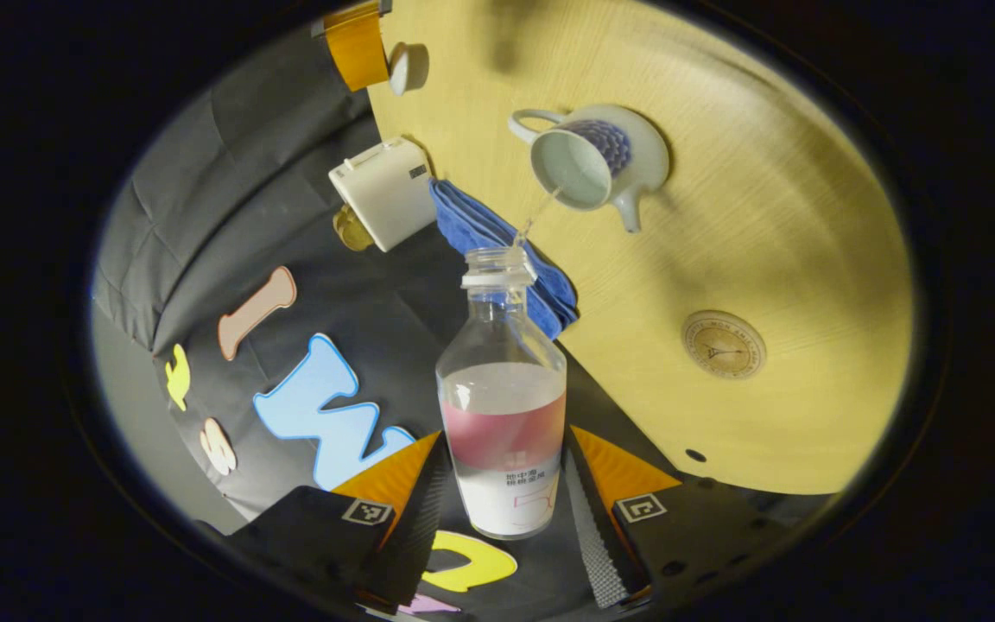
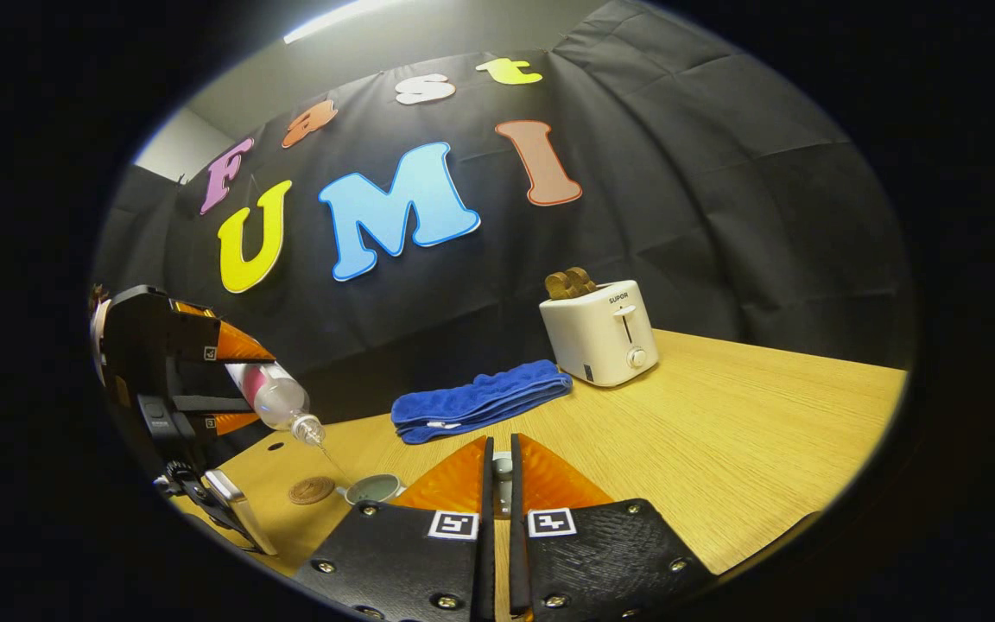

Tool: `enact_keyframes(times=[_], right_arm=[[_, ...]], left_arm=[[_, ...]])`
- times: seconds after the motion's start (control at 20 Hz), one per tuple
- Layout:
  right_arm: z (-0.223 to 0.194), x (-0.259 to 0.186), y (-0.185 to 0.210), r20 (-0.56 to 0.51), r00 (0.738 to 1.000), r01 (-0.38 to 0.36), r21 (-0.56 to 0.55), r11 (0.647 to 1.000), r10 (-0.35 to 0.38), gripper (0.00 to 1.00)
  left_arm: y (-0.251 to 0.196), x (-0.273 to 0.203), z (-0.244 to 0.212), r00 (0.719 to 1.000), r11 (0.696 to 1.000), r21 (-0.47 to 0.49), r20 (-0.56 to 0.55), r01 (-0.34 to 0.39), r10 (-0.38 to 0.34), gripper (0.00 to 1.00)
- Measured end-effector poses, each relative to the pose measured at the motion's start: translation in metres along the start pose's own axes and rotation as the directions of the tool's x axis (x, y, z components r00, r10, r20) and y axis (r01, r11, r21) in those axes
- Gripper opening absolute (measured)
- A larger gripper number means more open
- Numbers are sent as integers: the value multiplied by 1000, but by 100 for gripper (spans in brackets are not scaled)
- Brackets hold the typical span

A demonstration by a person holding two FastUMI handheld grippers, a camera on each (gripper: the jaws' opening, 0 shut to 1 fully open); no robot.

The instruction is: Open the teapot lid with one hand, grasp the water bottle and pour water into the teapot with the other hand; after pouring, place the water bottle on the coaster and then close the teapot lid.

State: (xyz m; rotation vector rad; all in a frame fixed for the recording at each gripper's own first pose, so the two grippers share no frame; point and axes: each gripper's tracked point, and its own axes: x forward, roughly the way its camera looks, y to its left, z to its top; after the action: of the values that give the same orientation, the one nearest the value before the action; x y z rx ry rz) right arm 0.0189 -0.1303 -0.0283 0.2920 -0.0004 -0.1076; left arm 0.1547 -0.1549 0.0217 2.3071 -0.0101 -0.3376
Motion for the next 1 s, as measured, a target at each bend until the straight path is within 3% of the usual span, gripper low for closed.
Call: enact_keyframes(times=[1.0], right_arm=[[-1, -1, 2, -8, 1000, -11, 10, 1000, 11, 6]], left_arm=[[3, 4, 19, 1000, 995, 99, 25, -9, 6, 84]])
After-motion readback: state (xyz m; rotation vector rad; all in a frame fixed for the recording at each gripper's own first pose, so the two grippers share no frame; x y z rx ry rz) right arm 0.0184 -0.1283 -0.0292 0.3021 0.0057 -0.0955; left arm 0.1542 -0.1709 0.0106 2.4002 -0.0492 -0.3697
